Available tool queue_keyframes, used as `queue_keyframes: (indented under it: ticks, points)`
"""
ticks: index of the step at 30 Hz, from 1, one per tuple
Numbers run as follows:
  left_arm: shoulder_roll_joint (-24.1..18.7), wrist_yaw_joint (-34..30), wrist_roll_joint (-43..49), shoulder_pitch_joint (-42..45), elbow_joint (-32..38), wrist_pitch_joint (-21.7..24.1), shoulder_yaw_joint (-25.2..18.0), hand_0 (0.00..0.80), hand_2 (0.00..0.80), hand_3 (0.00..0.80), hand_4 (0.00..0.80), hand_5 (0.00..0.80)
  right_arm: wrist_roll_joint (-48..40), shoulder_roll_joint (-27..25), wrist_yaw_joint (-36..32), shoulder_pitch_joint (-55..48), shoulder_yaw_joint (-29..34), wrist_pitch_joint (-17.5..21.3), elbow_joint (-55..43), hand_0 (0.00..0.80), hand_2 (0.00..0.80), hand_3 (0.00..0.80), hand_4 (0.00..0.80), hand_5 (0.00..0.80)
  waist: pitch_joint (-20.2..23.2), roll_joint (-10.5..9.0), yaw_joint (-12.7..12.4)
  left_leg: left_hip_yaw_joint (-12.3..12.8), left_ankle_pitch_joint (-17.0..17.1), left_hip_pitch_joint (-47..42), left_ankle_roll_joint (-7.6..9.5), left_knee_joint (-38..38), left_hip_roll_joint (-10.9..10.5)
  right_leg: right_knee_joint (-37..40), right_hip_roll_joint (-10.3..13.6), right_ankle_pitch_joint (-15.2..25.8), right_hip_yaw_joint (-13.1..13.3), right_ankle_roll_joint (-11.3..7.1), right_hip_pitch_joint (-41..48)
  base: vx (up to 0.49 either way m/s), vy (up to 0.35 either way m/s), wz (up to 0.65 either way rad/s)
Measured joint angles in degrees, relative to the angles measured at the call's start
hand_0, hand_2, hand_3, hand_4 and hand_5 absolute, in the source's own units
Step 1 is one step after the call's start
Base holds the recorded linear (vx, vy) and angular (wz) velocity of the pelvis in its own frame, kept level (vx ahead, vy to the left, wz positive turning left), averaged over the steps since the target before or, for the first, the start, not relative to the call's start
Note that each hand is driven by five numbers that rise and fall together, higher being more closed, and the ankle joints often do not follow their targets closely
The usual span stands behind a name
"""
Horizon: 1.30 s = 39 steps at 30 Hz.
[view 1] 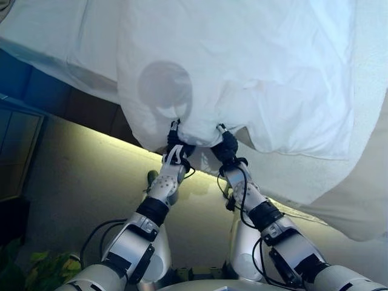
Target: Make the bed neatly
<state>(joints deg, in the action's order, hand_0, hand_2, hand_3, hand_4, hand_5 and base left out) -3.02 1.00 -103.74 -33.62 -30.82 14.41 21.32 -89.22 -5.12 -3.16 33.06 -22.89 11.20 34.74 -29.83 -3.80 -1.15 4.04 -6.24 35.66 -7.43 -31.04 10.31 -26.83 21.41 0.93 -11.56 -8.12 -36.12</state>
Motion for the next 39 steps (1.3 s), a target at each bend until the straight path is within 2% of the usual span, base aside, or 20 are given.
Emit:
queue_keyframes:
  ticks: [1, 2, 3, 4, 8, 11, 15, 20, 26, 34, 39]
  points:
    - [0.00, 0.83, 0.96, 0.00, 0.29, 0.15, -0.03, 0.800, 0.800, 0.800, 0.800, 0.800, -1.76, 0.07, -1.14, 0.34, 0.06, -0.39, 0.81, 0.753, 0.753, 0.753, 0.753, 0.753, -0.03, 0.27, -0.07, -0.05, 0.00, 0.00, -0.01, 0.08, -0.04, -0.09, 0.01, -0.01, -0.04, -0.01, 0.00, 0.000, 0.000, 0.00]
    - [0.00, 1.61, 1.90, 0.00, 0.39, 0.19, -0.08, 0.800, 0.800, 0.800, 0.800, 0.800, -3.32, 0.21, -2.40, 0.42, 0.49, -0.95, 1.80, 0.568, 0.568, 0.568, 0.568, 0.568, -0.02, 0.62, -0.11, -0.08, 0.03, -0.01, -0.03, 0.09, -0.11, -0.14, 0.06, -0.01, -0.08, -0.01, -0.01, -0.012, 0.046, 0.03]
    - [0.03, 2.14, 1.91, -0.03, 0.39, 0.19, -0.11, 0.800, 0.800, 0.800, 0.800, 0.800, -4.62, 0.19, -3.05, 0.65, 0.71, -1.62, 2.57, 0.251, 0.251, 0.251, 0.251, 0.251, -0.01, 0.93, -0.11, -0.09, 0.05, -0.02, -0.01, 0.05, -0.22, -0.18, 0.19, -0.03, -0.10, -0.05, -0.01, -0.012, 0.078, 0.05]
    - [-0.12, 2.58, 1.96, -0.07, 0.40, 0.19, -0.32, 0.800, 0.800, 0.800, 0.800, 0.800, -5.56, 0.18, -3.67, 0.66, 1.17, -2.05, 3.27, 0.000, 0.000, 0.000, 0.000, 0.000, -0.05, 1.24, -0.11, -0.09, 0.09, -0.03, 0.05, 0.08, -0.41, -0.21, 0.38, -0.04, -0.11, -0.09, -0.01, -0.009, 0.092, 0.07]
    - [-0.35, 3.76, 4.10, -0.08, 1.22, -0.91, -0.48, 0.800, 0.800, 0.800, 0.800, 0.800, -12.45, -0.02, -7.66, 0.99, 6.01, -6.48, 9.73, 0.000, 0.000, 0.000, 0.000, 0.000, -0.12, 2.75, -0.19, -0.06, 0.17, -0.03, 0.84, 0.31, -1.93, -0.47, 2.03, -0.25, -0.02, -0.67, -0.09, 0.006, 0.083, 0.12]
    - [-0.24, 4.21, 4.11, 0.14, 3.48, -2.65, -0.40, 0.800, 0.800, 0.800, 0.800, 0.800, -17.36, -0.12, -11.36, 0.82, 9.45, -9.49, 13.25, 0.000, 0.000, 0.000, 0.000, 0.000, -0.20, 3.90, -1.21, 0.16, 0.27, -0.02, 1.13, 0.41, -2.58, -0.45, 2.91, -0.20, -0.12, -0.80, -0.27, -0.013, 0.095, 0.05]
    - [-0.50, 4.25, 4.11, 2.12, 8.03, -4.05, -0.42, 0.800, 0.800, 0.800, 0.800, 0.800, -18.39, -0.87, -13.68, 1.74, 16.70, -10.15, 14.48, 0.000, 0.000, 0.000, 0.000, 0.000, -0.17, 6.21, -1.33, 0.64, 0.26, 0.79, 1.69, 0.75, -3.65, -0.15, 4.10, -0.12, -0.13, -1.36, -1.19, -0.014, 0.112, 0.04]
    - [-0.41, 4.32, 4.08, 4.12, 12.50, -6.36, -0.36, 0.800, 0.800, 0.800, 0.800, 0.800, -18.38, -2.78, -17.57, 2.96, 20.10, -10.32, 15.19, 0.000, 0.000, 0.000, 0.000, 0.000, -0.26, 9.11, -1.68, 0.92, 0.69, 2.69, 1.76, 0.69, -4.58, -0.44, 5.08, 0.62, 0.11, -1.64, -3.38, -0.016, 0.047, 0.05]
    - [-1.01, 4.16, 3.73, 4.88, 13.92, -8.35, -0.56, 0.800, 0.800, 0.800, 0.800, 0.800, -18.34, -2.77, -20.24, 2.88, 24.62, -10.38, 15.25, 0.000, 0.000, 0.000, 0.000, 0.000, -0.24, 10.47, -3.08, 1.25, 0.71, 3.55, 1.74, 0.96, -4.59, -1.09, 5.21, 0.53, 0.42, -1.62, -4.86, -0.005, -0.005, 0.00]
    - [-4.98, 2.65, 3.44, 5.87, 16.23, -12.28, -2.36, 0.800, 0.800, 0.800, 0.800, 0.800, -18.18, -2.95, -21.12, 3.53, 27.34, -10.40, 15.56, 0.000, 0.000, 0.000, 0.000, 0.000, -0.21, 10.58, -3.19, 0.95, 0.61, 6.50, 2.20, 0.34, -4.57, -0.92, 5.24, 0.55, 0.27, -1.55, -7.17, -0.026, -0.038, 0.02]
    - [-5.13, 2.01, 3.28, 6.15, 16.29, -15.05, -2.45, 0.800, 0.800, 0.800, 0.800, 0.800, -18.17, -4.32, -20.36, 4.41, 30.49, -11.54, 19.36, 0.000, 0.000, 0.000, 0.000, 0.000, -0.21, 10.56, -4.75, 0.69, 0.82, 7.26, 1.86, 0.33, -4.49, -0.93, 4.97, 0.63, 0.01, -1.66, -7.67, 0.000, -0.080, 0.02]
